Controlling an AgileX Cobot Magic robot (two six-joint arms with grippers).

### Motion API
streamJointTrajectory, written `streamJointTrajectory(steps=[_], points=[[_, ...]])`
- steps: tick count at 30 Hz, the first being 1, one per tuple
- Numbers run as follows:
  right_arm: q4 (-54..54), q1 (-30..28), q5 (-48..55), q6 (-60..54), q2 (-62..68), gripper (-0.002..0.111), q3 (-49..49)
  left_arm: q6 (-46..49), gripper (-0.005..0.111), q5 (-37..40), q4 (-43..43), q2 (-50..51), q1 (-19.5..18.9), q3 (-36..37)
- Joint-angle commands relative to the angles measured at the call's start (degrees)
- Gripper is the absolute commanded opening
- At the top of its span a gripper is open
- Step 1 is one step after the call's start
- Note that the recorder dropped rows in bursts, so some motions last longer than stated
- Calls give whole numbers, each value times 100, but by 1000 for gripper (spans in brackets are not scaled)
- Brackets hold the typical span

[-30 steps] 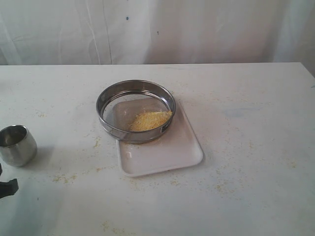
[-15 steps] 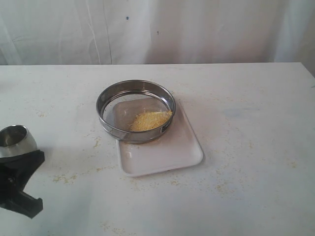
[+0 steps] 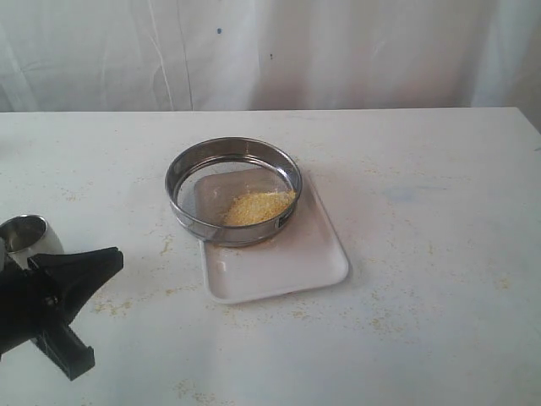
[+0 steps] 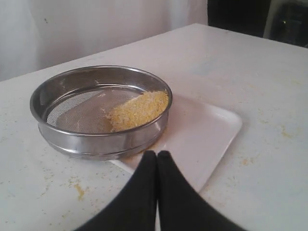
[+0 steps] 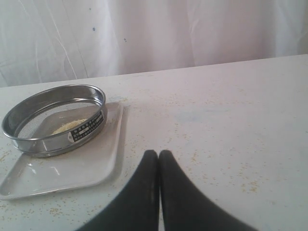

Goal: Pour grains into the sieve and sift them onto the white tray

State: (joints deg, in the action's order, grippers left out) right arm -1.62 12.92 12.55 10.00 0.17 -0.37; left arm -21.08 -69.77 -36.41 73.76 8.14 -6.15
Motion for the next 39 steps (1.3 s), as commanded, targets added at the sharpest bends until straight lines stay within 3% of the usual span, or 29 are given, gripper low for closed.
streamJointTrajectory(steps=[1,3,8,14,20,23,29,34,39], points=[[10,-37,13,28,-17,0,37,-277,0,-19,602,-268,213,-75],[10,-26,13,28,-17,0,37,-277,0,340,722,-741,359,-135],[10,-26,13,28,-17,0,37,-277,0,2751,1311,-2326,672,-277],[10,-26,13,28,-17,0,37,166,0,5206,2370,-4461,682,-266],[10,-26,13,28,-17,0,37,1158,0,7128,2765,-5434,682,-266],[10,-26,13,28,-17,0,37,1554,0,8046,3426,-6122,682,-246],[10,-26,13,28,-17,0,37,1553,0,7393,3674,-7226,164,587],[10,-26,13,28,-17,0,37,1817,0,7456,3641,-7376,-83,615],[10,-26,13,28,-17,0,37,1850,0,7535,3641,-7376,-81,615]])
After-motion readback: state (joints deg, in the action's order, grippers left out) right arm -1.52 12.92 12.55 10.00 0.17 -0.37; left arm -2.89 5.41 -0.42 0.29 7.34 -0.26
